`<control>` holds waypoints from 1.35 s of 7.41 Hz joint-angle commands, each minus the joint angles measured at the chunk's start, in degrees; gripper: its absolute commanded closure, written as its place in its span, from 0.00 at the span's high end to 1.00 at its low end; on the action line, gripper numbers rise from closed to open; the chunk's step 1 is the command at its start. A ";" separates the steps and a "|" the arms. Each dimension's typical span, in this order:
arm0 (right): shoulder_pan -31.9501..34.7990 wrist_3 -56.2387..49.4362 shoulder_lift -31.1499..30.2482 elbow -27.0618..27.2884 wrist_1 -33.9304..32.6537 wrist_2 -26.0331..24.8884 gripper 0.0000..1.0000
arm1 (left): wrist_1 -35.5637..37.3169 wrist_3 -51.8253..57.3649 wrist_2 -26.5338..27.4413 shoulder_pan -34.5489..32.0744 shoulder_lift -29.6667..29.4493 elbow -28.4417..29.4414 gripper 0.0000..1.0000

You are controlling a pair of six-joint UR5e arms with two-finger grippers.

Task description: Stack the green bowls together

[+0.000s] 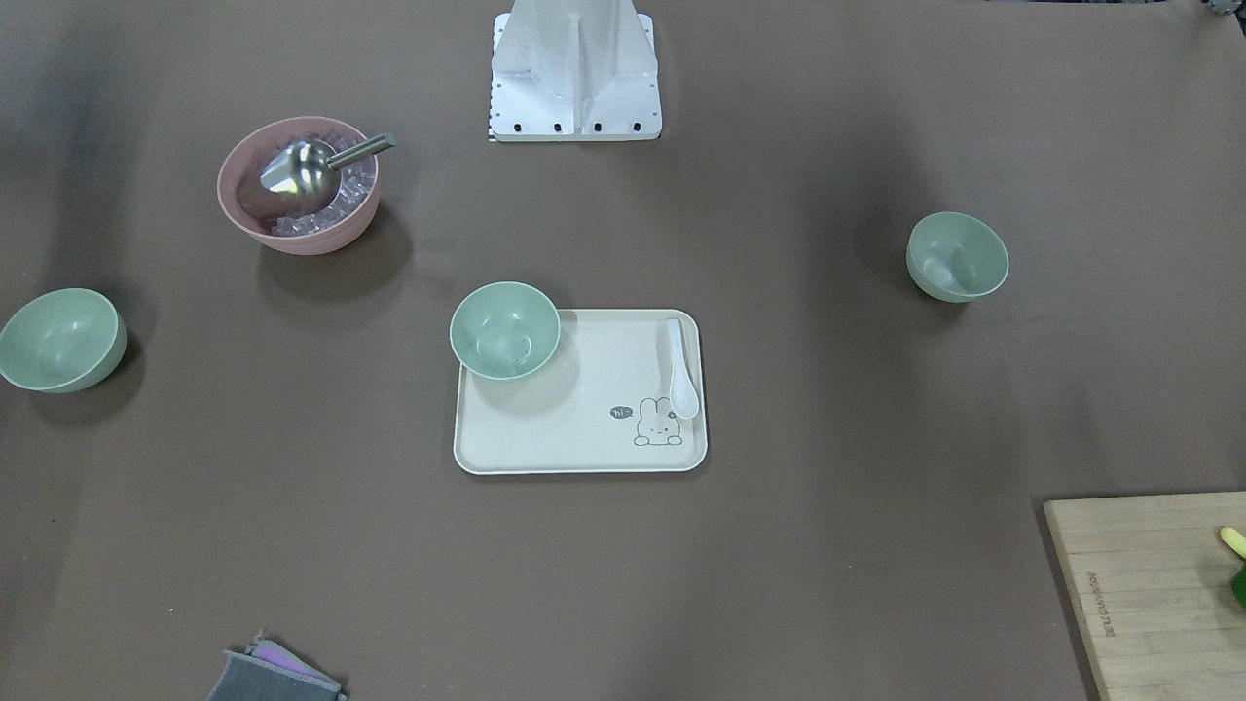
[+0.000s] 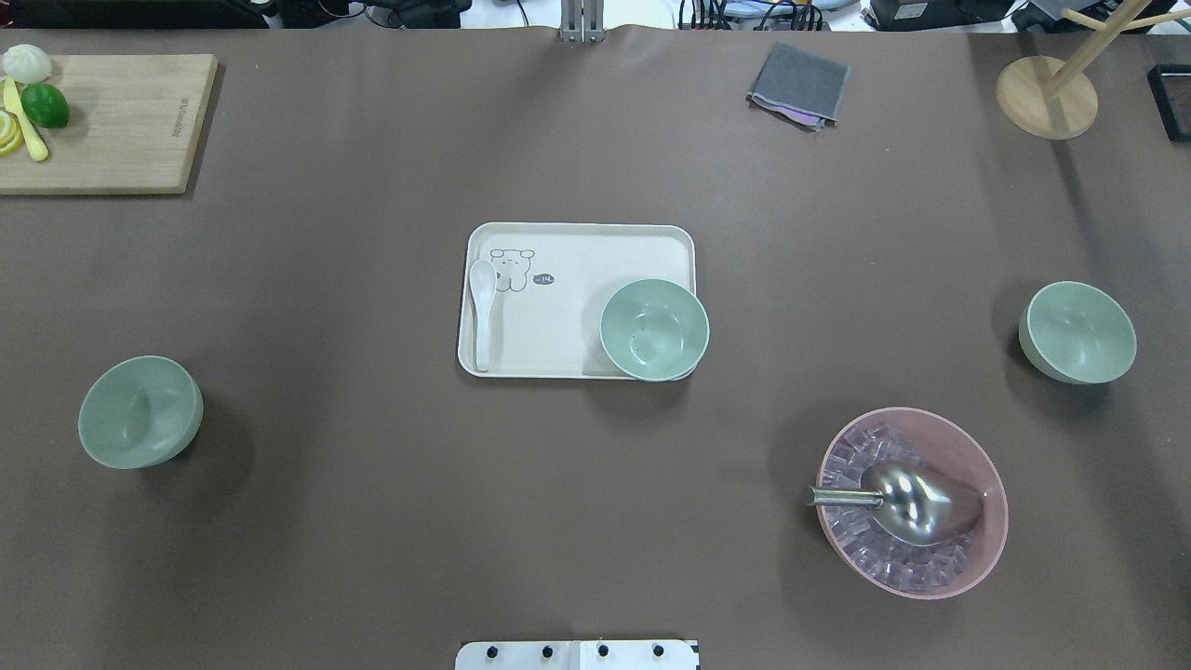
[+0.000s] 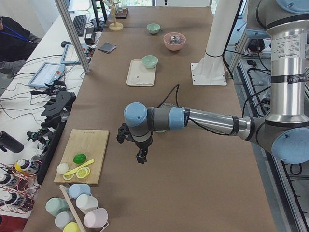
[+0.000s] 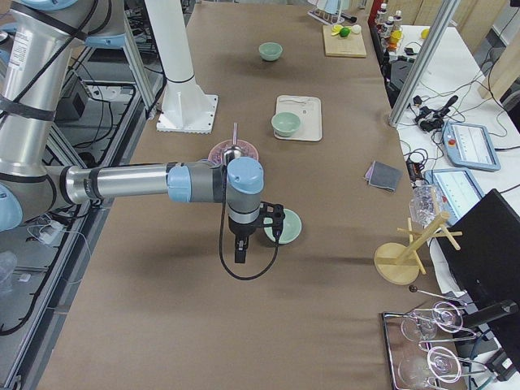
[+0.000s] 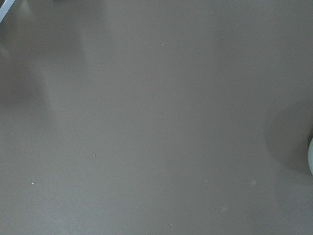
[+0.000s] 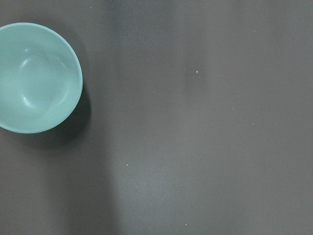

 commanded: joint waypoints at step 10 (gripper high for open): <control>0.00 0.79 9.59 4.66 0.09 -0.52 1.00 | -25.34 -0.52 3.65 -0.18 -2.61 -2.56 0.98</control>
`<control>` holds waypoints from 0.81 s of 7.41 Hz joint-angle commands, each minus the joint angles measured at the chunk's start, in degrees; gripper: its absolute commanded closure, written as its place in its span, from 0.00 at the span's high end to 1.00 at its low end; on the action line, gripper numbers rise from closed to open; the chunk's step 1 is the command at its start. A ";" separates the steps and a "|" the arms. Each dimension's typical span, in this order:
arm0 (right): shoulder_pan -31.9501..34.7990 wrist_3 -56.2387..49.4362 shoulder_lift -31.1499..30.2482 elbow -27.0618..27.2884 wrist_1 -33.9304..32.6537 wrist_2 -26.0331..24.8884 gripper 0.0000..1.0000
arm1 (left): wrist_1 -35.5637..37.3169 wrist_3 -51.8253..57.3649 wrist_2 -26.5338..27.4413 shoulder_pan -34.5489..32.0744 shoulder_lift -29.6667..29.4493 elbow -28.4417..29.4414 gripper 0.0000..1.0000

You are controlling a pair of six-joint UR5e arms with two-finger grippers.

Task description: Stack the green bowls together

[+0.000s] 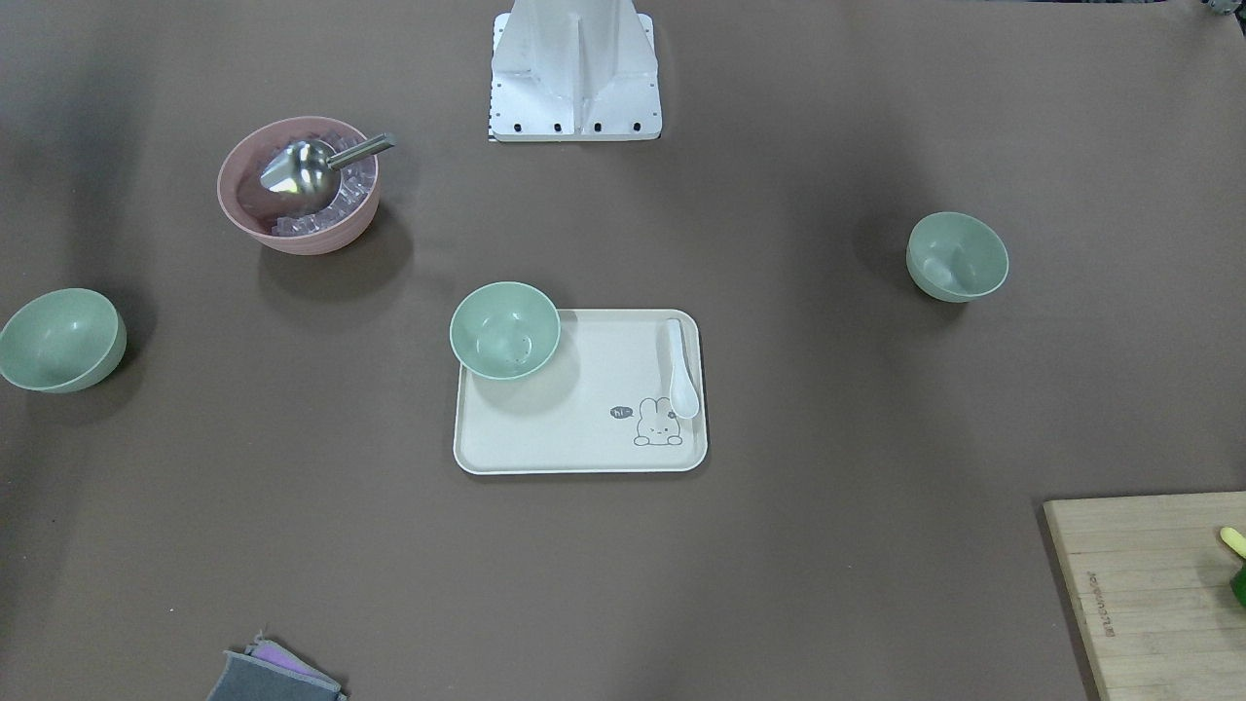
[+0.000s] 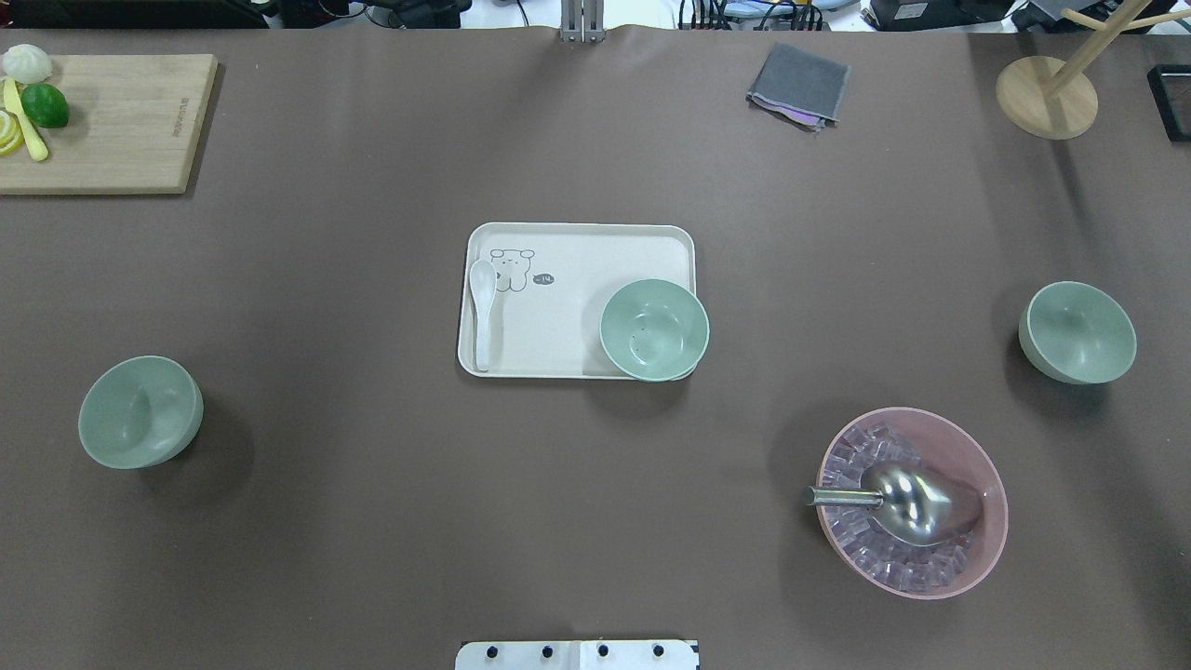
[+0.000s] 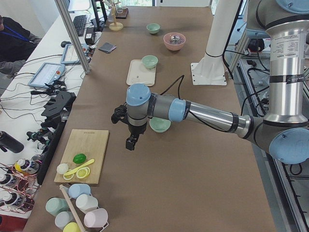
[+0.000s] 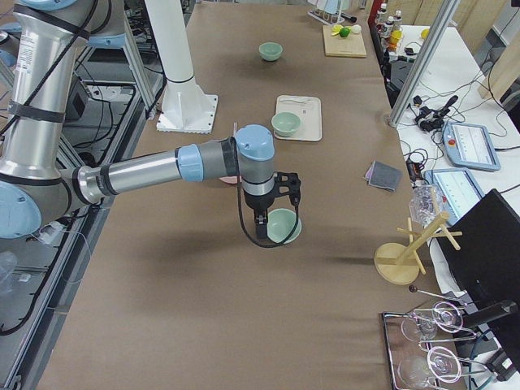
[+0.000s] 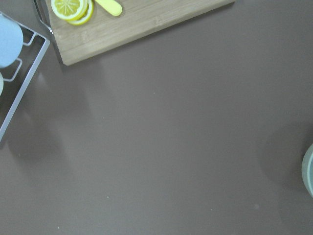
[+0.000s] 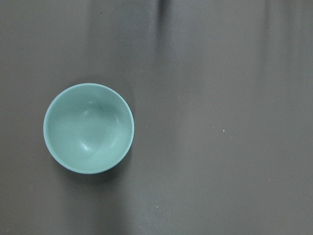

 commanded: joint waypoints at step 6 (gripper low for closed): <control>0.00 1.39 4.38 -6.17 12.97 0.20 1.00 | -23.86 -13.69 -5.76 0.64 -2.00 3.56 0.98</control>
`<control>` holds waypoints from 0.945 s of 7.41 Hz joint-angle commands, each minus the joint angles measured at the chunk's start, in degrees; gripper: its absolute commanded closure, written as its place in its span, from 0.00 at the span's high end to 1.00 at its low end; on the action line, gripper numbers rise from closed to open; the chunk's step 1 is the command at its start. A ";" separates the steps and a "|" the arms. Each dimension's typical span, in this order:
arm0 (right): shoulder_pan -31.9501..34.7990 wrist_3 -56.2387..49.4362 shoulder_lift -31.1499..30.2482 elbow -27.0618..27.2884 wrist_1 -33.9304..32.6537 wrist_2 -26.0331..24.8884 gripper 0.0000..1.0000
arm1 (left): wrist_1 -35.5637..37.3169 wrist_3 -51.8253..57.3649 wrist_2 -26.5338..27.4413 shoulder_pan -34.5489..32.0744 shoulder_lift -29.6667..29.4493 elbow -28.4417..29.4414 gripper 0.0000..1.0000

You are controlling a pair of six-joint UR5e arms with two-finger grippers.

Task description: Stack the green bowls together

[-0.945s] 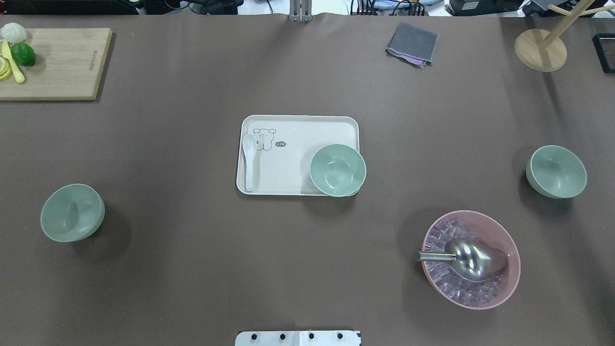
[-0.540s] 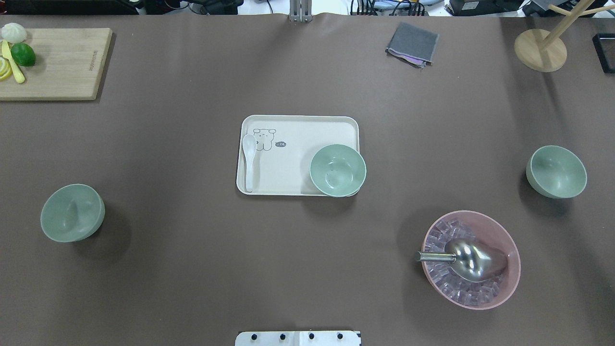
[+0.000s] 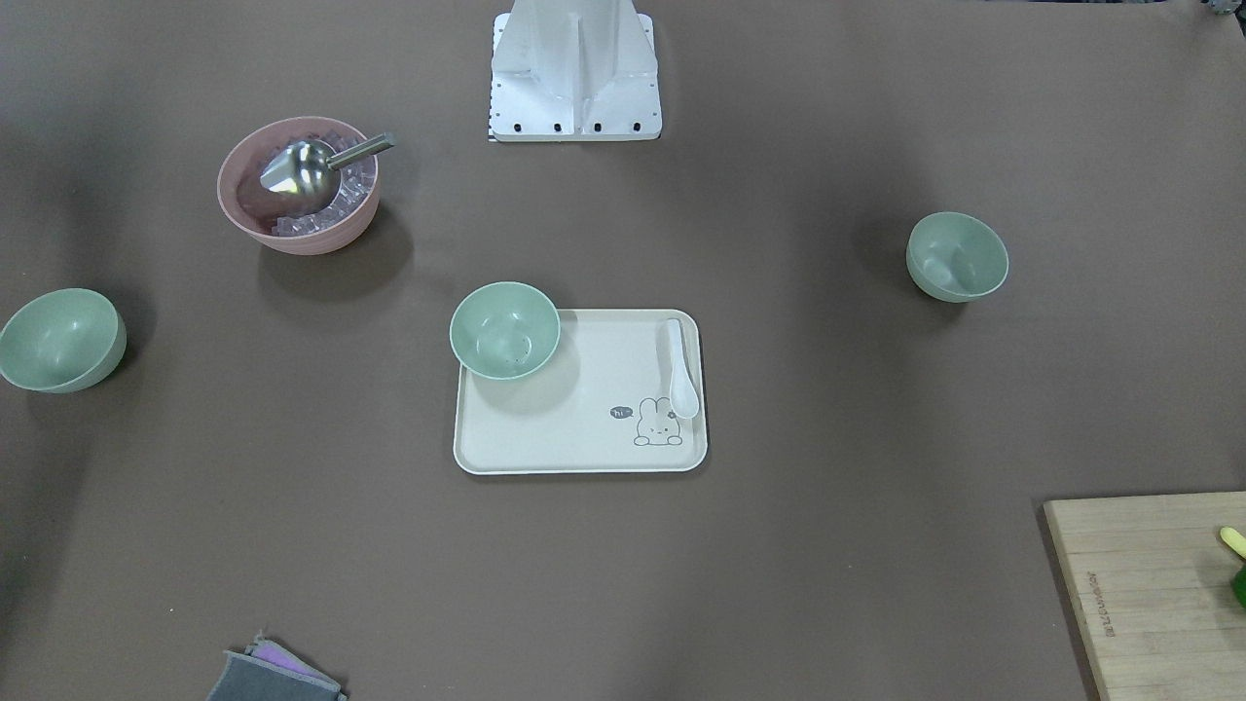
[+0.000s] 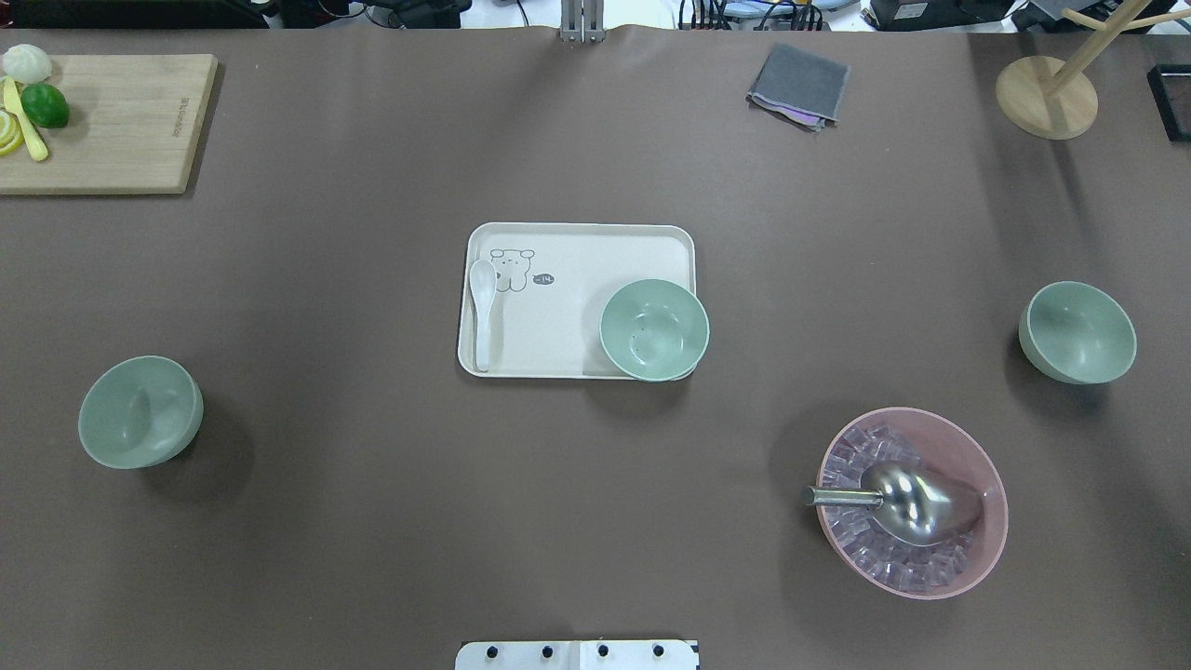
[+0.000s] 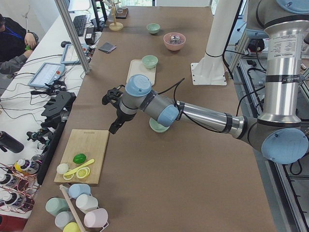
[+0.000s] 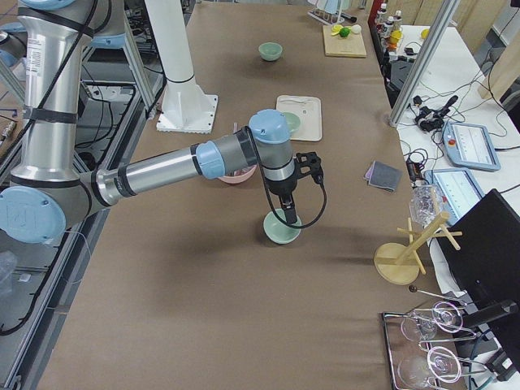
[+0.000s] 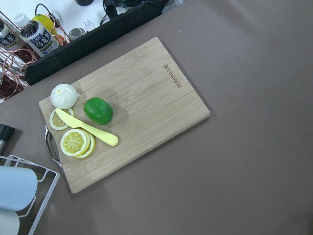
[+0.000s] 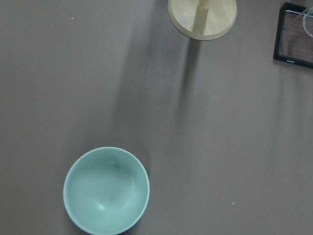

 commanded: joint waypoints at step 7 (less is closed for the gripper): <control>-3.87 13.10 0.89 -2.96 3.58 -0.27 1.00 | -14.01 -34.42 3.56 22.96 6.33 -0.13 0.99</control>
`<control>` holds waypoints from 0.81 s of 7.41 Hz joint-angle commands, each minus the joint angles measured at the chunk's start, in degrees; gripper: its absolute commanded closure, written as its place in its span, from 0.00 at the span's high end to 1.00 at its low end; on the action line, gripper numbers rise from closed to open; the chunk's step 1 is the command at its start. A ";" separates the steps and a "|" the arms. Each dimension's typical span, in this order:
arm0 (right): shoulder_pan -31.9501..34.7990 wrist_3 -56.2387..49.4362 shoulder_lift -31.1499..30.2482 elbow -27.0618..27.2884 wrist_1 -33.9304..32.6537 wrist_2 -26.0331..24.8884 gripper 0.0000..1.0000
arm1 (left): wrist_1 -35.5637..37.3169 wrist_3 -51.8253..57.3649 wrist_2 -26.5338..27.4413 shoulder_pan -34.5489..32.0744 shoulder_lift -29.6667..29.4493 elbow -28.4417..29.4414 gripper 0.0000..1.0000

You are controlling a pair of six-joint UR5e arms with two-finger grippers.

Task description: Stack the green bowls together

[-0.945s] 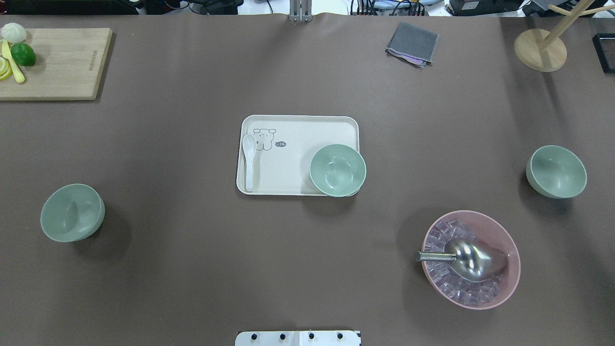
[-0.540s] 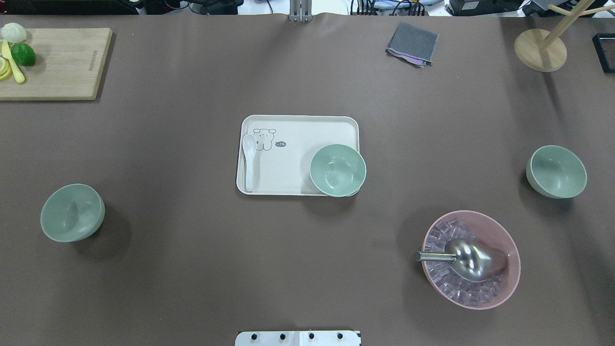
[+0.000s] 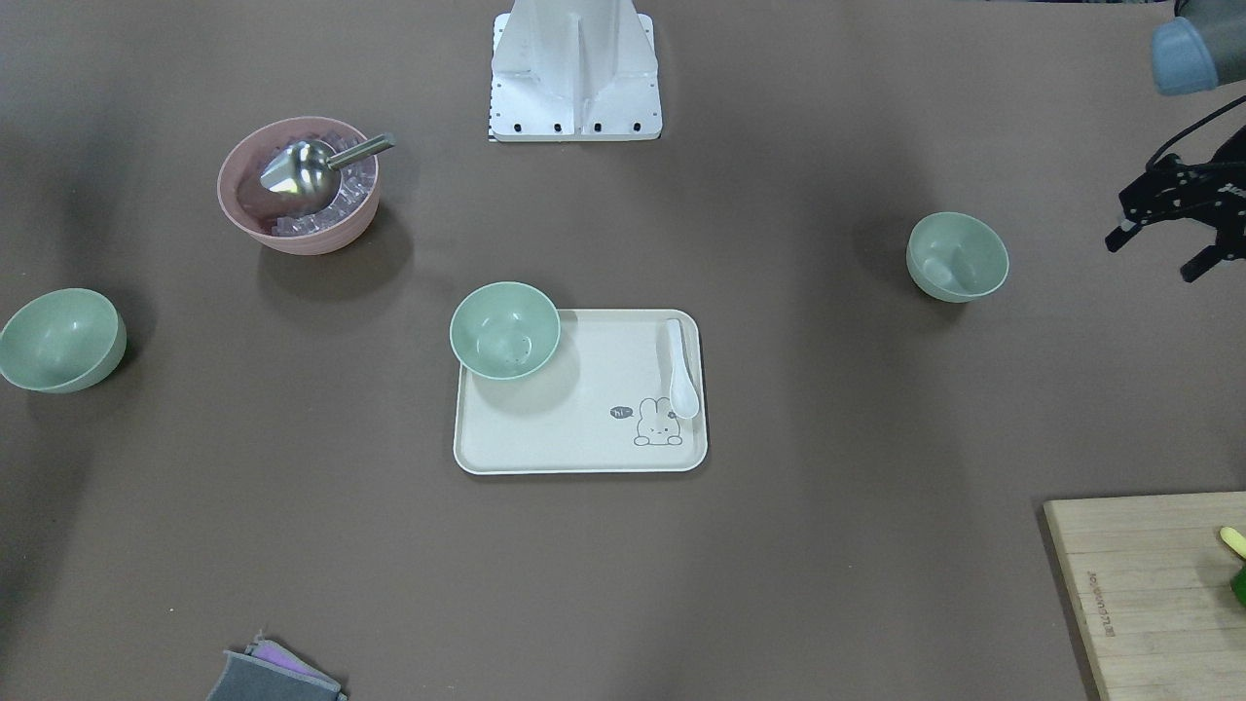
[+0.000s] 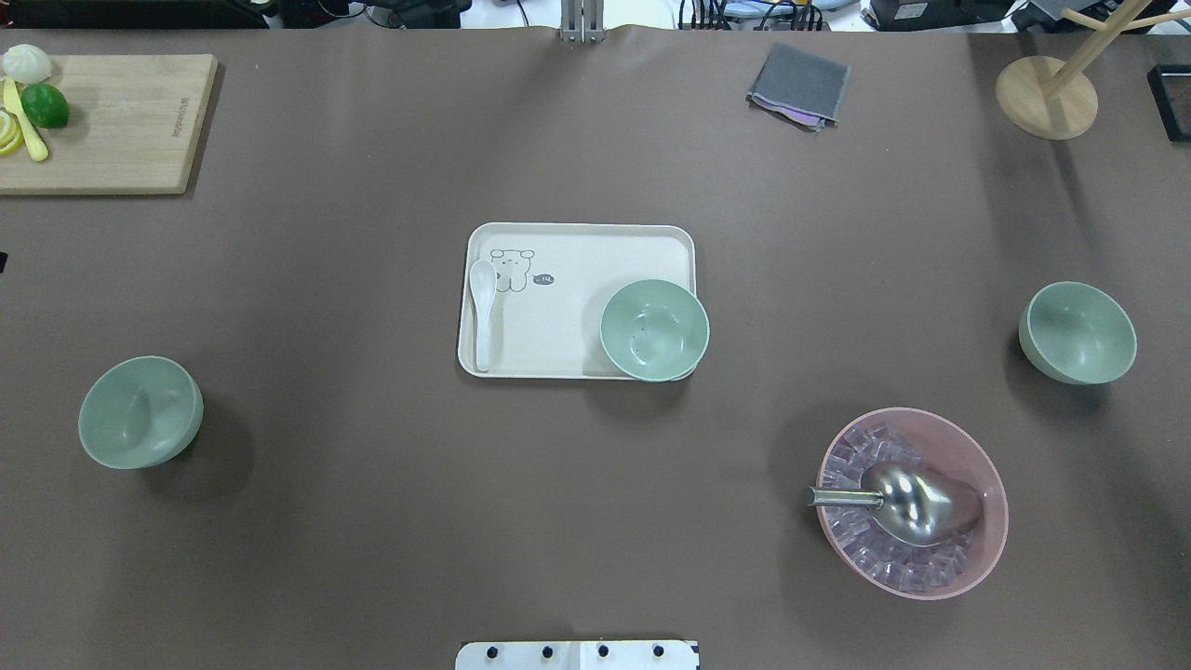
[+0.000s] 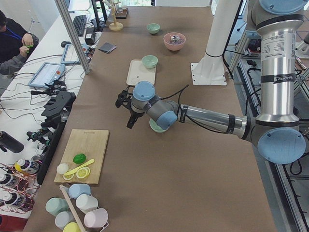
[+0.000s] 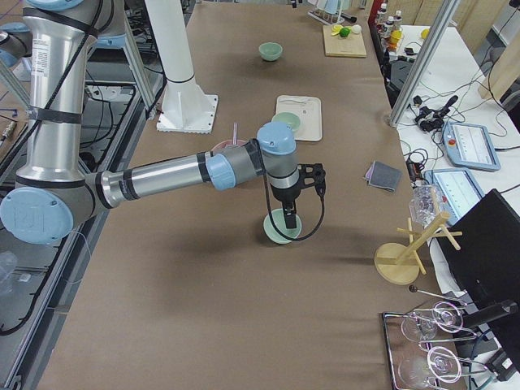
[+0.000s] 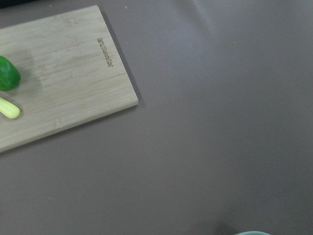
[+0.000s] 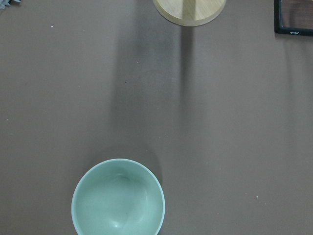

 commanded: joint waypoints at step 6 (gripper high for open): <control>-0.19 0.10 -0.23 0.03 0.07 0.15 1.00 | -7.92 -10.56 15.95 19.56 6.49 0.28 0.63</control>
